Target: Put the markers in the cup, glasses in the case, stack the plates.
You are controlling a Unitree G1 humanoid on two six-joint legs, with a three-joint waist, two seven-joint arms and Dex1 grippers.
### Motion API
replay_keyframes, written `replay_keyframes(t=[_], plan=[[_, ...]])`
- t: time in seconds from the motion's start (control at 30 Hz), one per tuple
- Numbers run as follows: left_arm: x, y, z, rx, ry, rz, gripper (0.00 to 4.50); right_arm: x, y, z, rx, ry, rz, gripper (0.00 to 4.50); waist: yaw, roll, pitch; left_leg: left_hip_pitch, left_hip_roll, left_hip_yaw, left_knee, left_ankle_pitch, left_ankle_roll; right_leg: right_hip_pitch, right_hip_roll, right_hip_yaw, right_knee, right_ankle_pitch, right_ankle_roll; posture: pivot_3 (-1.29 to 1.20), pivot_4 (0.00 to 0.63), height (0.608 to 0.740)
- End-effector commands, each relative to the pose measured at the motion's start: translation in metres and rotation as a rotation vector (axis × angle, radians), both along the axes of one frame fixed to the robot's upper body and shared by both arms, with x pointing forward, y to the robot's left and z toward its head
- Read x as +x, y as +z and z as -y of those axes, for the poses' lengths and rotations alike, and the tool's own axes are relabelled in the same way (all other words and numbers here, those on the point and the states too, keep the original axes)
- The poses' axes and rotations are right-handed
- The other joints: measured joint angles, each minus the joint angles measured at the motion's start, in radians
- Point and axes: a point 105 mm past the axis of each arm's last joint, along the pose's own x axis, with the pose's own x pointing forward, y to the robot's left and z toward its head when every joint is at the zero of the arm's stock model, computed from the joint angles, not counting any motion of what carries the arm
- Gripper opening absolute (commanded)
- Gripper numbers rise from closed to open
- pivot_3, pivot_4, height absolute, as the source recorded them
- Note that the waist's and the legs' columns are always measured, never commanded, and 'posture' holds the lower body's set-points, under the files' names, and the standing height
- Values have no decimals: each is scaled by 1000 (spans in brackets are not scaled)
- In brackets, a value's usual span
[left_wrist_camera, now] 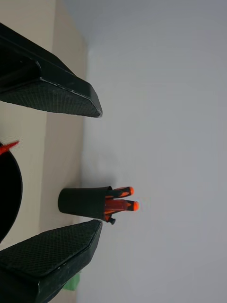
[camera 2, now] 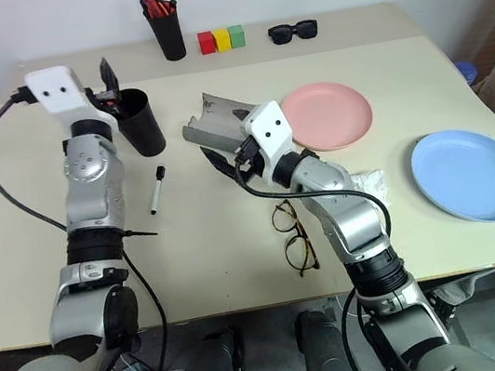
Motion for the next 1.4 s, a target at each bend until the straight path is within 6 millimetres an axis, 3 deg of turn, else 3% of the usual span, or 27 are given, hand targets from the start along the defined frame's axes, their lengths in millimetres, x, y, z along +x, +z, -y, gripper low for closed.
replay_keyframes(t=[0.03,0.2,0.3,0.37,0.57,0.8,0.9,1.07,1.17,1.23,1.3,1.4], plan=[[-26,23,-19,-7,-22,33,3506,-13,7,6,-41,67,33,4500,1,0,0,0,0,0,0,0,0,0,0,0,0,0,0,0,150,740],[-58,-4,-24,0,-192,-212,3506,-22,-5,23,-146,141,-8,4500,0,0,0,0,0,0,0,0,0,1,0,0,0,0,0,0,150,740],[-71,-33,-20,51,-245,-436,3506,-23,-9,31,-197,168,-27,4500,3,0,0,1,1,-1,1,0,0,2,0,0,0,0,0,0,150,740],[-78,-63,-14,84,-262,-640,3506,-22,-10,33,-218,185,-30,4500,3,0,0,1,1,-1,2,0,0,2,0,0,0,-1,0,0,150,740],[-76,-107,17,-9,-308,-962,3506,-21,-11,28,-239,215,-25,4500,6,-1,1,1,0,-2,3,0,0,3,0,-1,0,-1,0,0,150,740],[-70,-128,18,11,-237,-1202,3506,-29,-19,22,-258,242,-30,4500,-8,-1,1,2,0,-2,1,0,0,2,1,-1,0,-1,0,0,150,740],[-66,-131,23,2,-247,-1219,2706,-30,-22,22,-264,243,-33,4500,-7,-1,1,1,0,-2,1,0,0,2,0,-1,0,-1,0,0,150,740],[-63,-131,26,-6,-229,-1223,242,-31,-24,22,-263,241,-38,4500,1,-1,1,1,0,-1,1,0,0,2,0,0,0,0,0,0,150,740],[-58,-122,23,-43,-196,-1161,51,-32,-26,21,-261,243,-44,4500,4,-1,1,1,0,-1,1,0,0,2,0,0,0,0,0,0,150,740],[-47,-95,18,-44,-162,-948,51,-32,-27,20,-260,244,-47,4500,6,-1,1,1,0,-1,1,0,0,2,0,0,-1,0,0,0,150,740],[-43,-62,13,63,-122,-697,51,-32,-27,20,-256,242,-50,4500,4,-1,1,1,0,-1,1,0,-1,2,0,0,-1,0,0,0,150,740],[-51,-36,30,61,-303,-508,51,-33,-28,19,-253,242,-52,4500,7,-1,1,1,0,0,-1,1,-2,0,0,0,-1,0,-1,0,150,740]])
